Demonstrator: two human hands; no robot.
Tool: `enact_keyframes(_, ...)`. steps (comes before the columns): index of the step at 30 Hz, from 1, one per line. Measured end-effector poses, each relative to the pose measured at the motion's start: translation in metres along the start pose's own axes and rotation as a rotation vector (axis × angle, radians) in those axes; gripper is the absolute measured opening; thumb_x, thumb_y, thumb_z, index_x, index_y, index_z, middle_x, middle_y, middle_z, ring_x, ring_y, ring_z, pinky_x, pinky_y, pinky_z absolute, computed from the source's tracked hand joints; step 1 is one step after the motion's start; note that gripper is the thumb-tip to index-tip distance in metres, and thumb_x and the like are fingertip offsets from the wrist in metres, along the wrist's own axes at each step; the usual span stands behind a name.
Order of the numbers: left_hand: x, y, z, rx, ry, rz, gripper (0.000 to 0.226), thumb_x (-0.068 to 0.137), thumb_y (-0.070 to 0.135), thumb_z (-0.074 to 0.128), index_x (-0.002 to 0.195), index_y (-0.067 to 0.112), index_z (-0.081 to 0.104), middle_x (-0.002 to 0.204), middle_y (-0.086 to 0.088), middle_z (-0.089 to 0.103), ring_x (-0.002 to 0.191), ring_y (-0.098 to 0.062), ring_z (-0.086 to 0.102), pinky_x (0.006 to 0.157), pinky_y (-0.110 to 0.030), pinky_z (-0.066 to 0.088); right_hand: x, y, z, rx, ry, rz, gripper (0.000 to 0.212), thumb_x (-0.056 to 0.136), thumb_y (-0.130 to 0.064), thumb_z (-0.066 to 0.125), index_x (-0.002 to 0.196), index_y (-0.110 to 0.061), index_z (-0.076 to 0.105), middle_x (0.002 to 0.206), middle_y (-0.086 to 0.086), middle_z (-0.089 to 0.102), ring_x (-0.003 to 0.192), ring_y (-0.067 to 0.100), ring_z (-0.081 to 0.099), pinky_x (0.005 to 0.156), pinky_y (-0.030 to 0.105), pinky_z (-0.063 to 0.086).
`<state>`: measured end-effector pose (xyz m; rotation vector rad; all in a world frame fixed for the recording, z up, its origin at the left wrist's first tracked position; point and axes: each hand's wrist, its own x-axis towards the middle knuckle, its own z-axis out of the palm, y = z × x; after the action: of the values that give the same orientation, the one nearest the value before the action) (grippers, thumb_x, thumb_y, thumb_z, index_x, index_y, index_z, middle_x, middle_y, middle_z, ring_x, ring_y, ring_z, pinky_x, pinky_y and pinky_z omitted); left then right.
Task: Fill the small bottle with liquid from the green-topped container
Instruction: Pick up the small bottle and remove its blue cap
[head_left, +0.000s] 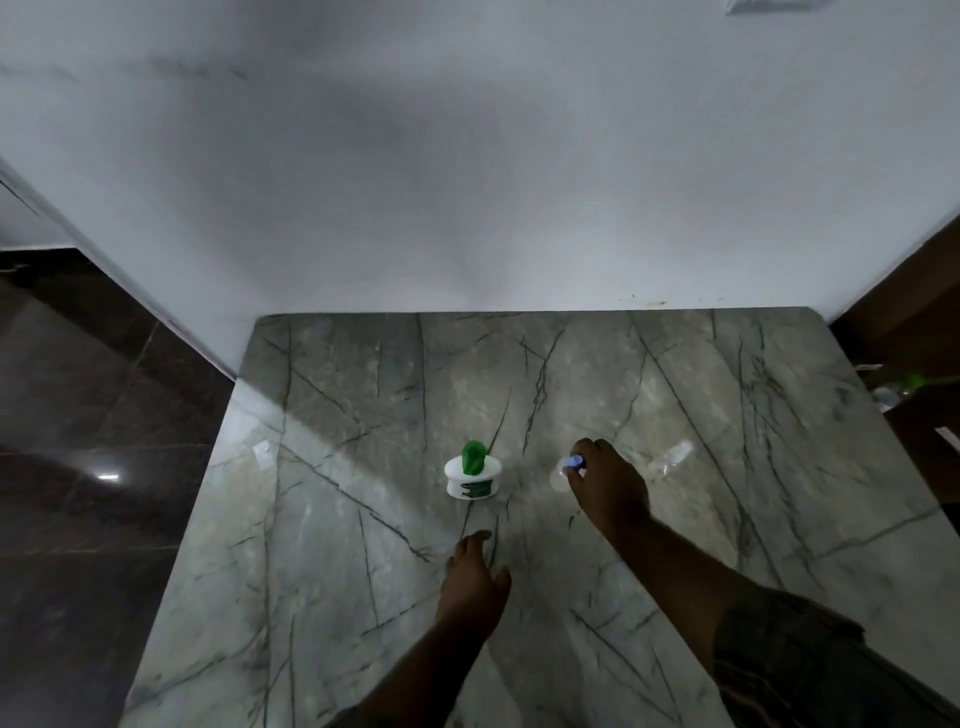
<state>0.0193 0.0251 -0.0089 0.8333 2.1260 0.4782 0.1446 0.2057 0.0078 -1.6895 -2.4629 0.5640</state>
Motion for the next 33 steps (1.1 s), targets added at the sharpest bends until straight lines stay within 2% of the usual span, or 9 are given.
enact_keyframes(4,-0.006,0.004,0.004,-0.015,0.066,0.149,0.081,0.084,0.047,0.066,0.15,0.023,0.027,0.153,0.002,0.036,0.138,-0.017,0.035,0.113,-0.03,0.033,-0.027,-0.016,-0.004,0.12,-0.011,-0.152,0.022,0.088,-0.036,0.065,0.103,-0.02,0.065,0.098,-0.004,0.065,0.086,0.015,0.064,0.071,0.022,0.045)
enact_keyframes(7,-0.009,0.012,0.009,-0.04,0.1,0.199,0.088,0.08,0.056,0.066,0.151,0.022,0.028,0.151,0.005,0.038,0.139,-0.016,0.037,0.113,-0.034,0.036,-0.046,-0.028,-0.009,0.313,-0.177,-0.221,0.019,0.08,-0.042,0.068,0.088,-0.024,0.066,0.088,-0.01,0.071,0.079,0.004,0.065,0.073,0.026,0.053)
enact_keyframes(10,-0.011,0.019,0.01,-0.043,0.112,0.219,0.054,0.087,0.05,0.061,0.132,0.024,0.045,0.126,0.007,0.058,0.117,-0.015,0.056,0.091,-0.027,0.047,-0.056,-0.034,-0.016,0.477,-0.31,-0.268,0.012,0.08,-0.031,0.072,0.085,-0.021,0.068,0.085,-0.011,0.072,0.079,0.002,0.067,0.077,0.027,0.055)
enact_keyframes(13,-0.014,0.019,0.007,-0.056,0.08,0.26,0.026,0.091,0.042,0.058,0.104,0.023,0.046,0.096,0.005,0.059,0.086,-0.015,0.059,0.065,-0.021,0.04,-0.057,-0.032,-0.023,0.52,-0.387,-0.304,0.011,0.08,-0.021,0.074,0.09,-0.016,0.071,0.088,-0.008,0.073,0.082,0.002,0.068,0.078,0.023,0.054)
enact_keyframes(19,-0.025,0.012,0.001,-0.082,-0.052,0.274,0.028,0.091,0.037,0.062,0.106,0.021,0.045,0.095,0.003,0.059,0.076,-0.007,0.054,0.061,-0.016,0.039,-0.055,-0.033,-0.036,0.403,-0.477,-0.511,0.014,0.083,-0.032,0.07,0.091,-0.021,0.072,0.084,-0.015,0.069,0.079,0.001,0.064,0.073,0.02,0.051)
enact_keyframes(25,-0.03,0.003,-0.013,-0.082,-0.161,0.304,0.032,0.088,0.037,0.067,0.108,0.027,0.044,0.097,0.009,0.058,0.081,-0.005,0.054,0.067,-0.012,0.04,-0.06,-0.04,-0.048,0.463,-0.617,-0.546,0.035,0.085,0.006,0.05,0.103,-0.013,0.073,0.107,-0.004,0.072,0.096,0.003,0.068,0.082,0.023,0.057)
enact_keyframes(29,-0.03,0.001,-0.02,-0.098,-0.077,0.305,0.031,0.086,0.04,0.066,0.106,0.023,0.049,0.097,0.004,0.063,0.085,-0.013,0.06,0.071,-0.022,0.045,-0.07,-0.053,-0.047,0.419,-0.498,-0.345,0.031,0.092,-0.026,0.052,0.12,-0.03,0.065,0.116,-0.016,0.067,0.104,-0.001,0.064,0.09,0.026,0.054)
enact_keyframes(31,-0.031,0.001,-0.023,-0.065,-0.047,0.346,0.033,0.087,0.039,0.065,0.111,0.024,0.049,0.1,0.005,0.063,0.087,-0.01,0.06,0.071,-0.017,0.043,-0.074,-0.062,-0.048,0.262,-0.394,-0.283,0.034,0.089,-0.057,0.049,0.102,-0.032,0.068,0.095,-0.011,0.073,0.081,0.0,0.068,0.078,0.027,0.056)
enact_keyframes(33,-0.031,0.0,-0.026,-0.038,-0.039,0.39,0.037,0.087,0.039,0.065,0.116,0.024,0.048,0.102,0.007,0.063,0.086,-0.005,0.058,0.069,-0.011,0.04,-0.074,-0.067,-0.047,0.252,-0.38,-0.288,0.037,0.087,-0.057,0.056,0.081,-0.021,0.067,0.066,-0.005,0.069,0.054,0.007,0.066,0.062,0.028,0.055)
